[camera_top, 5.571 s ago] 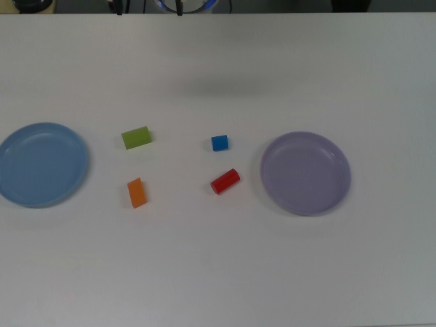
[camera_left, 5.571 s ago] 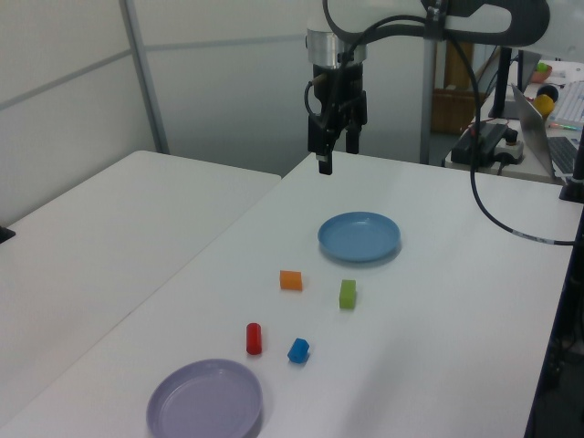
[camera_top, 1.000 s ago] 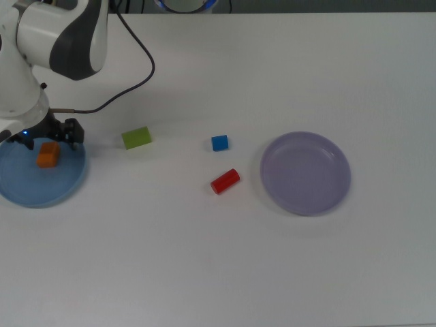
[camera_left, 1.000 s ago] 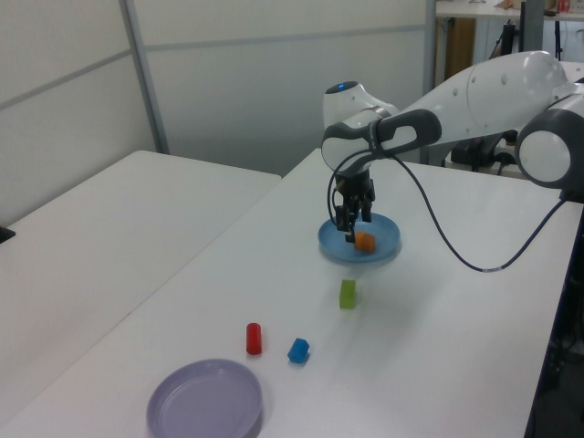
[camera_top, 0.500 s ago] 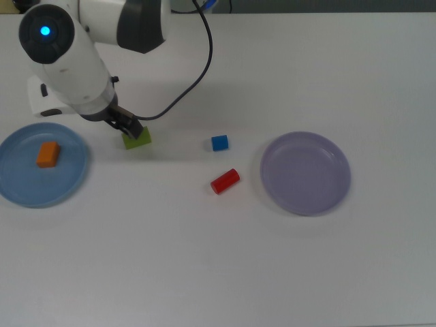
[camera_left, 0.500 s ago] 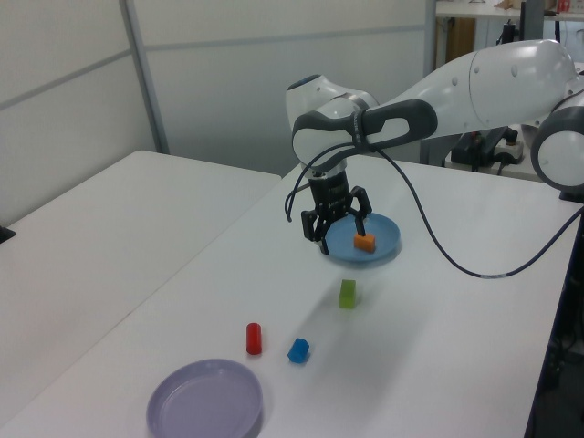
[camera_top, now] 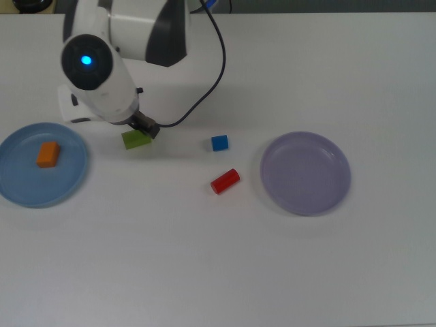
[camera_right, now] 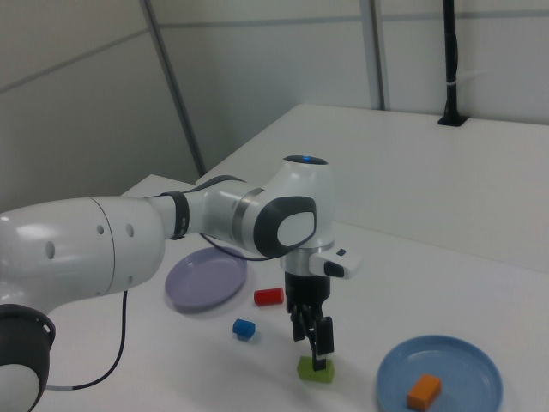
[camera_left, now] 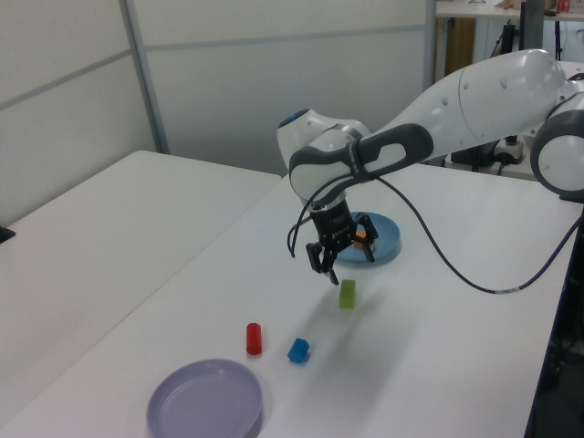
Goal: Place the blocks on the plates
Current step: 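Move the open gripper over the green block, then lower and close the gripper on the green block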
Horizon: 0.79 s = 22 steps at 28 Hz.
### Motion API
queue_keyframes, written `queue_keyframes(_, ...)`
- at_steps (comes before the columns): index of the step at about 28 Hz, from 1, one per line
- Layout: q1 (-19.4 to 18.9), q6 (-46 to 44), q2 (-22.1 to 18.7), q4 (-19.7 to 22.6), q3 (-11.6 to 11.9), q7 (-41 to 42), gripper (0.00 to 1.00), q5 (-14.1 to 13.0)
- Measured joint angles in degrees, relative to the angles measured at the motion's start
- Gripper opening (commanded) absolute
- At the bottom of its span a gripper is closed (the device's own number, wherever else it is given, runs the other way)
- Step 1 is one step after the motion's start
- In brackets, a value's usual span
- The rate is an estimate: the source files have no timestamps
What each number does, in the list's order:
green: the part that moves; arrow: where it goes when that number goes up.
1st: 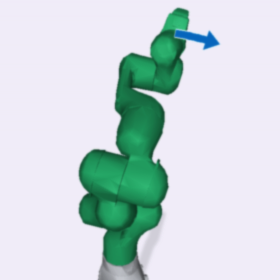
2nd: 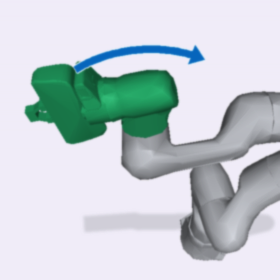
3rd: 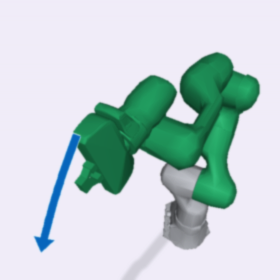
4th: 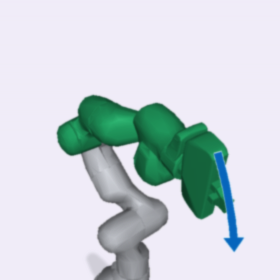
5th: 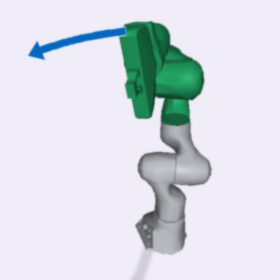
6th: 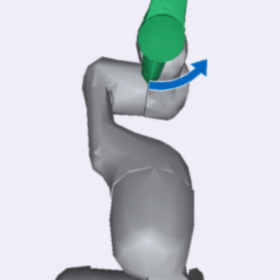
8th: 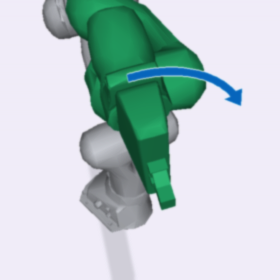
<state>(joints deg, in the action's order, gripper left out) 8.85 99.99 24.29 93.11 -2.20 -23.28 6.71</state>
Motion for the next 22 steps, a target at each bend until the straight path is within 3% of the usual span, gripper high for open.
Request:
queue_keyframes(3, -1.5, 0.0, 0.0, 0.7, 0.0, 9.5, 1.0, 1.9)
queue_keyframes(8, -2.3, 0.1, 0.1, 0.8, 0.0, 21.9, 1.0, 2.6)
queue_keyframes(12, -2.4, 1.4, 0.7, 0.8, 0.0, 27.8, 1.0, 5.1)
queue_keyframes(19, -4.1, 5.4, 4.5, 0.9, 0.0, 30.1, 1.0, 10.6)
queue_keyframes(20, -4.3, 5.7, 5.0, 0.9, 0.0, 30.1, 0.96, 10.8)
queue_keyframes(22, -4.7, 6.2, 5.8, 0.9, 0.0, 30.1, 0.72, 11.2)
